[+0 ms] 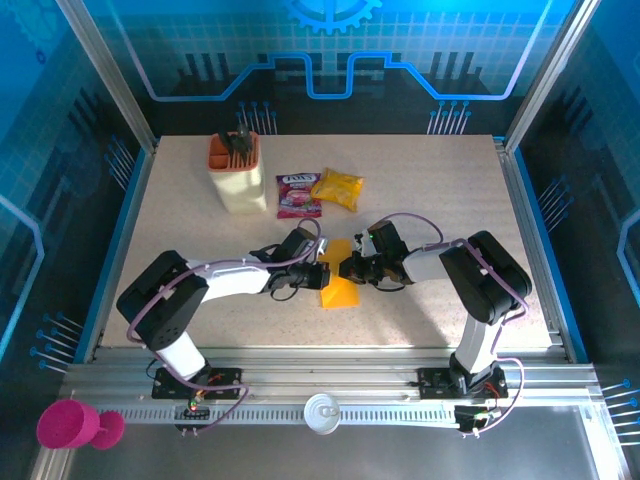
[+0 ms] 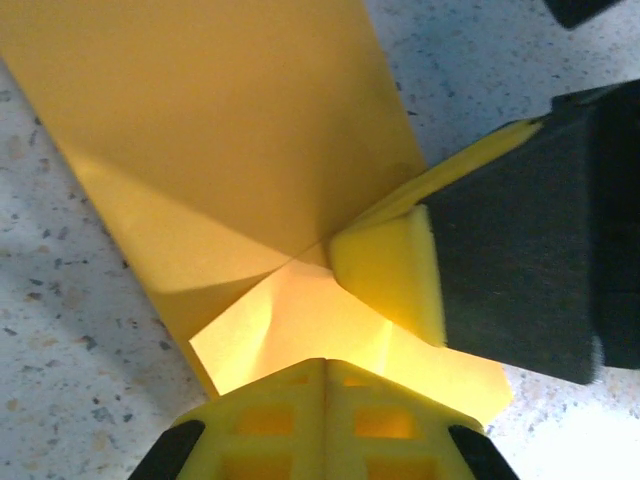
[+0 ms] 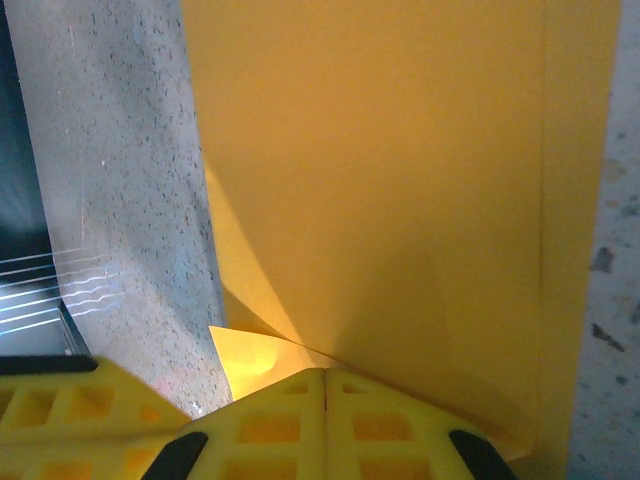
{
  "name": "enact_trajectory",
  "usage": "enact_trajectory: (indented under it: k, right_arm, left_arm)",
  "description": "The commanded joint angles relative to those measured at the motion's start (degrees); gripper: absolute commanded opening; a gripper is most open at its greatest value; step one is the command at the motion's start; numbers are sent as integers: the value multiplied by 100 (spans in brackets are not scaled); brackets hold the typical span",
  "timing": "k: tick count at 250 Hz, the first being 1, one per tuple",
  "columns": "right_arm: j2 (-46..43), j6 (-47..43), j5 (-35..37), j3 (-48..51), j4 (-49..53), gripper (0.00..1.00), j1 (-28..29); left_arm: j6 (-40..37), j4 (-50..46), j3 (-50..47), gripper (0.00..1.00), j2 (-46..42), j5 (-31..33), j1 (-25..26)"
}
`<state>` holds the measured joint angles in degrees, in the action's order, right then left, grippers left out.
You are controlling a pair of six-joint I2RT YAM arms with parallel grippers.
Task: Fold a paper plane with a square sheet of paper (pick it up from the middle)
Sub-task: Fold the triangle a second time at the center of the table, then turn over the paper at the center of the table.
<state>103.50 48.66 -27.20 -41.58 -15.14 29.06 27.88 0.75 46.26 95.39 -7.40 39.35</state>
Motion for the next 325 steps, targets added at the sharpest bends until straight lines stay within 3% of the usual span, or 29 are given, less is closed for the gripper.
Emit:
enact_trajectory:
  k: [1,84,119,152,192,247,325]
  right_arm:
    - [311,-76,654,267,760,0,-129]
    - [198,-115,378,106,775,0,-128]
    - [-368,-232,124,-20,907,0,-120]
    - [-1108,-483,316,-77,1594,19,-119]
    - [-1613,-678,616,151,2119,30,-129]
    - [-1883,-501,731,738,1979,36,-87]
    - [-1663,-358,812,857,1760,36,153]
  left_arm:
    - [-207,151,154,0,114,-66,-110]
    - [-289,156,219,0,490,-29,-147]
    - [-282,203,132,0,548,-4,-147]
    - [-265,252,59,0,550,-22,-147]
    - [-289,232,26,0,510,-17,-145]
    - [-309,267,14,0,535,-28,-148]
    - [-343,252,77,0,577,-70,-147]
